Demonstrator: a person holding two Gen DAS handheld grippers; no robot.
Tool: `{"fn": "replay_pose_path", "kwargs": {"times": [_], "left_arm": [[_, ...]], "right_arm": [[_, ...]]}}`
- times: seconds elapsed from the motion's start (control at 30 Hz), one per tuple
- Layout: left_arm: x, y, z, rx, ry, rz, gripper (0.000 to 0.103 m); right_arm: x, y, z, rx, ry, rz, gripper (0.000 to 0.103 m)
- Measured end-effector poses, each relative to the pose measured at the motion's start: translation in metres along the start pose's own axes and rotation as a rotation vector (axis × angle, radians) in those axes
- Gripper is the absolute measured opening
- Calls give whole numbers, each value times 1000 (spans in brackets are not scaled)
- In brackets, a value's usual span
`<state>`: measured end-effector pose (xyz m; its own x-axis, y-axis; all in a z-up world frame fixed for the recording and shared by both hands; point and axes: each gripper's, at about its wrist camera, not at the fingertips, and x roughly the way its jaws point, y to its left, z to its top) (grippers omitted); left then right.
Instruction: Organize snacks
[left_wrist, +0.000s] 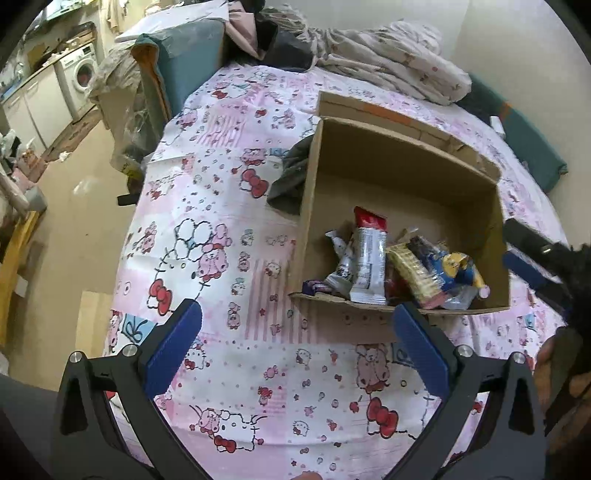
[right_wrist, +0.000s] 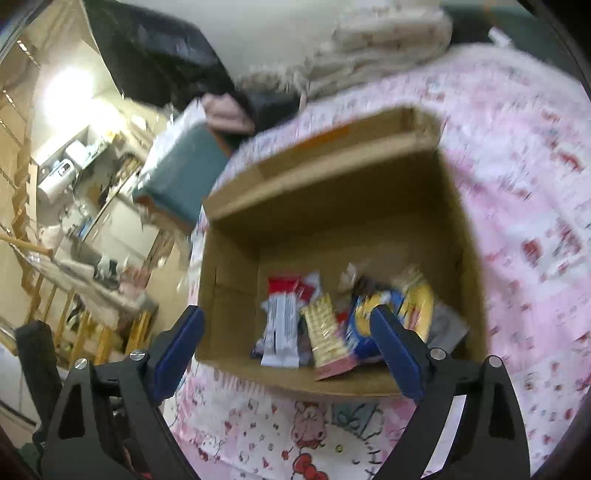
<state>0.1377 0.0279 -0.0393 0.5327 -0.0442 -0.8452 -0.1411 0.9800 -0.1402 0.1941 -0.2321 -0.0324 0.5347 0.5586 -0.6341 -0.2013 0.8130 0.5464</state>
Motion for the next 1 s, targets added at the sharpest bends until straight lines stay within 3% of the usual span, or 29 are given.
{"fn": "replay_pose_path", "kwargs": {"times": [0.17, 0.3, 0.47, 0.6, 0.8, 1.0], "left_arm": [[-25, 1, 3, 15, -77, -30, 102], [-47, 0, 6, 20, -131, -82, 102], [-66, -6, -4, 87, -168, -95, 102], [-73, -15, -19, 147, -192, -49, 102], [-73, -22, -32, 175, -201, -22, 102], [-62, -20, -31, 135, -200, -2, 103]], "right_arm": [[-64, 1, 9, 57, -167, -7, 97], [-108, 19, 6, -32, -278, -109, 103], [-124, 31, -16, -93, -231, -245, 103], [-116, 29, -44, -76, -195, -329, 103], [-97, 28, -68, -102, -166, -331, 103], [-82, 30, -75, -158, -160, -423, 103]]}}
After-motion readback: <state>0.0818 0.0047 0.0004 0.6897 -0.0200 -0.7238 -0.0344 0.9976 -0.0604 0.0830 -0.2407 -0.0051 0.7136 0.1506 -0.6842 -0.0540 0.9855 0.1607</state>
